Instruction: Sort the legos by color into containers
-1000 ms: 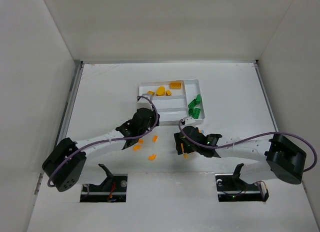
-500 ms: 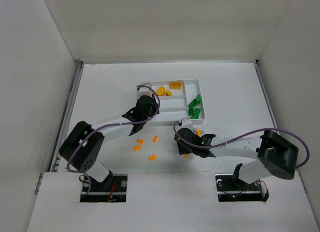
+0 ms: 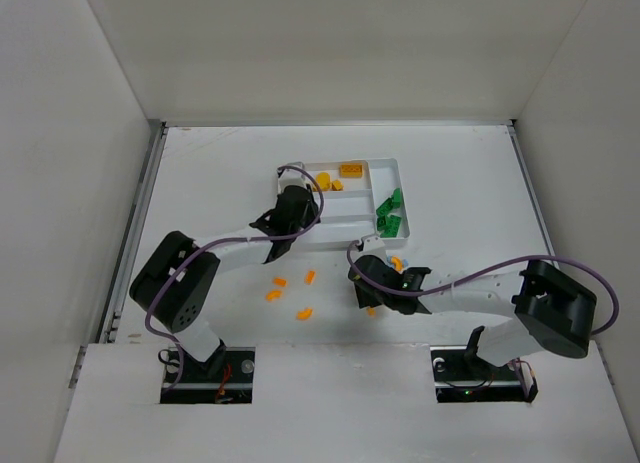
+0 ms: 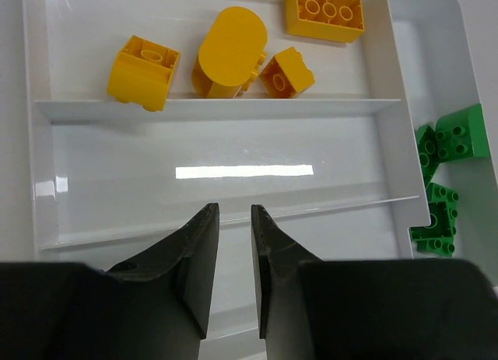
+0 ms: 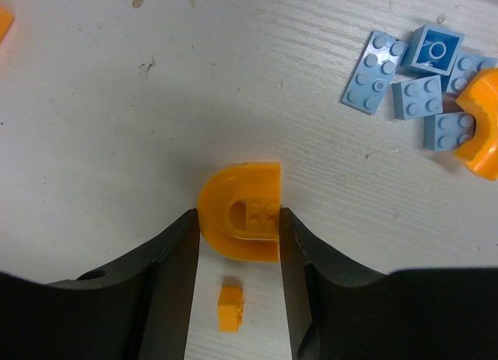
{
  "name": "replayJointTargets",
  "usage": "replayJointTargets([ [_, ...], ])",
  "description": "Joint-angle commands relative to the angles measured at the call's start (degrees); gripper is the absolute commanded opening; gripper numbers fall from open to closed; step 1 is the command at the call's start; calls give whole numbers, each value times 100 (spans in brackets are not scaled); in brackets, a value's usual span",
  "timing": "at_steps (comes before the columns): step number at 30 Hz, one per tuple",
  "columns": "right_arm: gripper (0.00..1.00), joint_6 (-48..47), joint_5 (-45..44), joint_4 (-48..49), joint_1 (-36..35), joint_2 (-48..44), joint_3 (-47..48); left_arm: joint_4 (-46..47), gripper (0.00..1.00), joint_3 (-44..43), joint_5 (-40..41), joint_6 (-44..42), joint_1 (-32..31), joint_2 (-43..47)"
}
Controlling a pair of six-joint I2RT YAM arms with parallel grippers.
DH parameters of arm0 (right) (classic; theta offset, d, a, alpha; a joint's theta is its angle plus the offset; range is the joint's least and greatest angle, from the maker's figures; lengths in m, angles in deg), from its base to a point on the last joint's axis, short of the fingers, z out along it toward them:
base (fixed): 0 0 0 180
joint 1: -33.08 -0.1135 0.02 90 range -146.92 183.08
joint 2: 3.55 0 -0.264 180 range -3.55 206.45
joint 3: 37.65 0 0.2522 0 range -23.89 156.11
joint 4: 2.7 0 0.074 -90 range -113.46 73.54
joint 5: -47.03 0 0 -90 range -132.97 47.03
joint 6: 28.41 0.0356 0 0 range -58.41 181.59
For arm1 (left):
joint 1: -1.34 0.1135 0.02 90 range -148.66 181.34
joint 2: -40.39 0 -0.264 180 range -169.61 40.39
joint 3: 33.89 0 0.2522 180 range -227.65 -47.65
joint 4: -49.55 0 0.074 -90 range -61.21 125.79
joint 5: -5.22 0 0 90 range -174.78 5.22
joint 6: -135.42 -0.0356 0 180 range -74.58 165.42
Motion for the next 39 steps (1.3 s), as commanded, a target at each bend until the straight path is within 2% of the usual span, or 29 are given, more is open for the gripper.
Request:
replayJointTargets([
  [1,33,14,42,290,-67,-182,115,201,20,-112,-17,-33,28,182],
  [6,32,-74,86,334,30,-436,256,158,25,239,-26,11,-103,507],
  [12,32,-407,165,527,425,-508,695,26,35,1372,-34,231,-358,1613],
  [16,32,-697,445,1010,969,-69,1213,-158,41,2040,-26,337,-700,2370],
  [19,31,-742,534,1142,1339,475,1819,-430,46,2226,-17,345,-1026,2634],
  [23,32,-821,613,1415,1752,1284,2566,-502,51,2323,176,275,-1422,2495],
  [28,32,-891,525,1424,2095,2225,3358,-484,52,2209,264,275,-1668,1968],
  [39,35,-1032,332,1319,2324,2639,3657,-414,51,2270,572,302,-1730,1747],
])
